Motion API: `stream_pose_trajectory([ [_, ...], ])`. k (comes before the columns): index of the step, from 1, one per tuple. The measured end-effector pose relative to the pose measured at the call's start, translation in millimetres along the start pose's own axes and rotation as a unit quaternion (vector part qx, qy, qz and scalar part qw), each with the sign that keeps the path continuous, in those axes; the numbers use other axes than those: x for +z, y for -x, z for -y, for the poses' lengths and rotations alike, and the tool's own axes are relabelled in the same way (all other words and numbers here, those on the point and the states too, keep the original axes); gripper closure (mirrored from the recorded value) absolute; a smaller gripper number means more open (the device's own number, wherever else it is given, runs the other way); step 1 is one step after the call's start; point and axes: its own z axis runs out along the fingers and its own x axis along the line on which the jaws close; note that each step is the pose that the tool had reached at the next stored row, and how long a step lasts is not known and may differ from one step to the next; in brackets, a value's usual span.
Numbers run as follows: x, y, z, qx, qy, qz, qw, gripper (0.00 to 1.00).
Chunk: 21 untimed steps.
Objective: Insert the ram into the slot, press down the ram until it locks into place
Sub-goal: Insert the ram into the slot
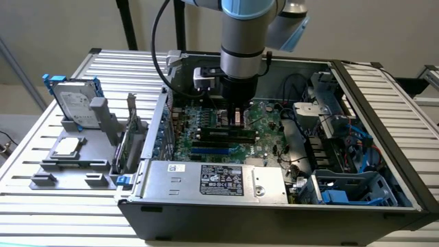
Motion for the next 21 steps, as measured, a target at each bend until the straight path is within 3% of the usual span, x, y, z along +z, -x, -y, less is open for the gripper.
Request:
stream_pose_trajectory([
  [21, 2.5, -0.5, -0.1, 0.000, -0.0006, -0.0020, 1.0000, 0.86],
])
